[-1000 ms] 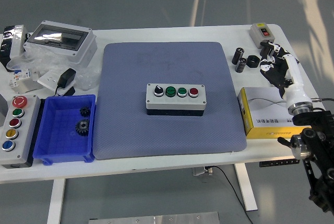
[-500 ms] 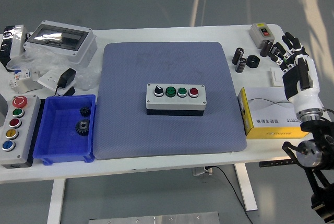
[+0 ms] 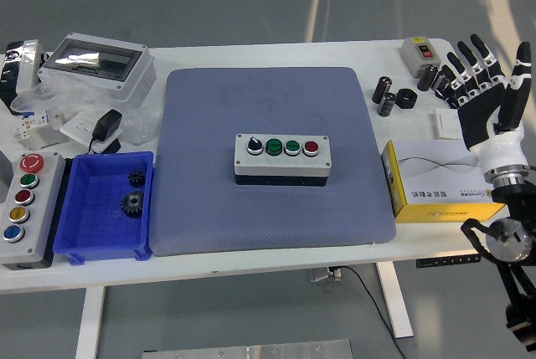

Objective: Pick up the button,place it on the desk,press the button,press the button

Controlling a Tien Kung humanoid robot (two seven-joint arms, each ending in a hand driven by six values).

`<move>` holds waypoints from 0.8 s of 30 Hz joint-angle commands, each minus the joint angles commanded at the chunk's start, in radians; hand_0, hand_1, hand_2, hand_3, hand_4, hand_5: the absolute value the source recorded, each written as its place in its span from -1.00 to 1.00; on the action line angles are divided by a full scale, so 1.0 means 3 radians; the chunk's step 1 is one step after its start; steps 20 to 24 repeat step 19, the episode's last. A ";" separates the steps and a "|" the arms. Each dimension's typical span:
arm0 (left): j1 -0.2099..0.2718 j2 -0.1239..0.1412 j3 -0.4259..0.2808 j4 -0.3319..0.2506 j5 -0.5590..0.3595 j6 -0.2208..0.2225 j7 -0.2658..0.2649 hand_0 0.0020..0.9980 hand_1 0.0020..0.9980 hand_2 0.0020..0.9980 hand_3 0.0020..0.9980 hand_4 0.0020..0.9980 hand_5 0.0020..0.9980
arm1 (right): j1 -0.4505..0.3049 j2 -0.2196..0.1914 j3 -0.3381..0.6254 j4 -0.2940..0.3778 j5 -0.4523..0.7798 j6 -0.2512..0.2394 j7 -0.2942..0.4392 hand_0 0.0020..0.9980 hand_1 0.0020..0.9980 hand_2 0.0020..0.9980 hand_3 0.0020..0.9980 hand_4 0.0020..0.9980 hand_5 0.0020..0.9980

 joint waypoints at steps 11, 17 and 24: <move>0.0032 0.0003 -0.0007 0.0000 -0.0069 0.0024 0.0014 0.26 0.19 0.08 0.19 0.23 -0.56 | -0.0046 -0.0007 0.0082 0.0042 -0.0124 -0.0045 -0.0020 0.94 0.79 0.79 0.78 0.89 1.00; 0.0089 -0.0003 0.0040 0.0000 -0.0183 0.0048 0.0023 0.26 0.19 0.08 0.19 0.23 -0.56 | -0.0076 -0.0005 0.0124 0.0058 -0.0174 -0.0051 -0.0024 0.93 0.79 0.80 0.78 0.90 1.00; 0.0099 -0.0009 0.0038 0.0000 -0.0192 0.0052 0.0030 0.26 0.19 0.08 0.19 0.23 -0.56 | -0.0085 -0.0004 0.0137 0.0059 -0.0184 -0.0055 -0.0024 0.93 0.79 0.80 0.78 0.90 1.00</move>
